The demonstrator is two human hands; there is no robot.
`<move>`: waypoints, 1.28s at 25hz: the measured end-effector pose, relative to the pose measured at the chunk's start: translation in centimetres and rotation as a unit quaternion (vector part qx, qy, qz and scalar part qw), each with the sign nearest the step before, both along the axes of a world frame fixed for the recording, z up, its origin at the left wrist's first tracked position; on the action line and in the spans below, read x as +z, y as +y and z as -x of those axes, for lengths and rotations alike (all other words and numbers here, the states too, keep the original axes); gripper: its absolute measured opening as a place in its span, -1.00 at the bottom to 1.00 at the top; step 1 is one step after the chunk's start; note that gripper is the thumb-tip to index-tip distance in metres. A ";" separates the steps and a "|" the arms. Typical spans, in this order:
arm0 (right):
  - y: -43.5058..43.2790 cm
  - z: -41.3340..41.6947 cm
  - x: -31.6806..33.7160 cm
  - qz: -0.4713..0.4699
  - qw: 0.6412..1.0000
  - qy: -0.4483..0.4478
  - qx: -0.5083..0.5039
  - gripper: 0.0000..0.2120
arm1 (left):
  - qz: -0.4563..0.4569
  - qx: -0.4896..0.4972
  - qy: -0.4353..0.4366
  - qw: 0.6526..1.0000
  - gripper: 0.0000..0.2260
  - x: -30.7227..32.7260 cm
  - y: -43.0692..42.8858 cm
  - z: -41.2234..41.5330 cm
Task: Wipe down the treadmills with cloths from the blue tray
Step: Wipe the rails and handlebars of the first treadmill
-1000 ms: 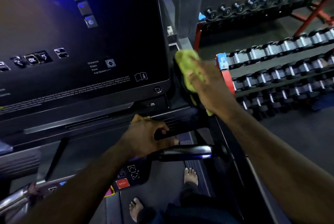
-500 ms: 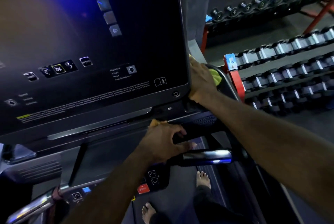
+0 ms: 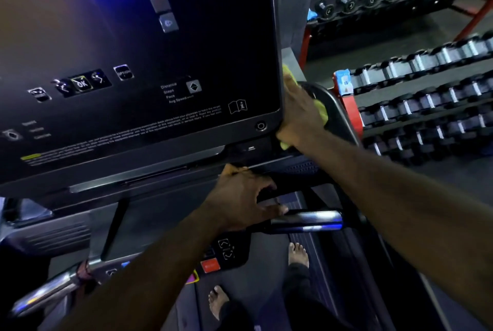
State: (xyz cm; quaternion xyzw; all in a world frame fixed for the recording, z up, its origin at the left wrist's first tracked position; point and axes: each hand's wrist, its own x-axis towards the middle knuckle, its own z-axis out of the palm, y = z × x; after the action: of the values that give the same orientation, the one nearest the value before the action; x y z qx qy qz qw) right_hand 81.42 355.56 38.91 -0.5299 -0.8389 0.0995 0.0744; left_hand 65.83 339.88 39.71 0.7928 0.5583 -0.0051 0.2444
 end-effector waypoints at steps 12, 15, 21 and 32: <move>1.5 -6.7 -0.4 0.022 0.997 0.041 -0.055 -0.43 | -0.048 -0.072 0.032 0.996 -0.05 0.3 -0.8 -0.7; -6.9 -9.7 -1.1 -0.013 0.996 0.050 -0.073 -0.43 | -0.044 -0.093 0.042 0.994 0.07 0.1 -0.5 -0.6; 2.7 -6.6 -0.2 0.006 0.999 0.032 -0.044 -0.50 | -0.032 -0.121 0.054 0.991 0.16 -0.3 0.1 -0.6; -0.8 -8.7 -1.2 -0.011 1.000 -0.004 0.006 -0.42 | 0.015 -0.110 0.022 0.994 0.13 -0.2 0.5 -0.9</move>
State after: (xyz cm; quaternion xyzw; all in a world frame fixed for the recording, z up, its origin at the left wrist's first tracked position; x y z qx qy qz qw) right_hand 90.13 354.80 37.66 -0.5240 -0.8436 0.0886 0.0767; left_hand 66.74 340.34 39.50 0.8455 0.4724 -0.0578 0.2419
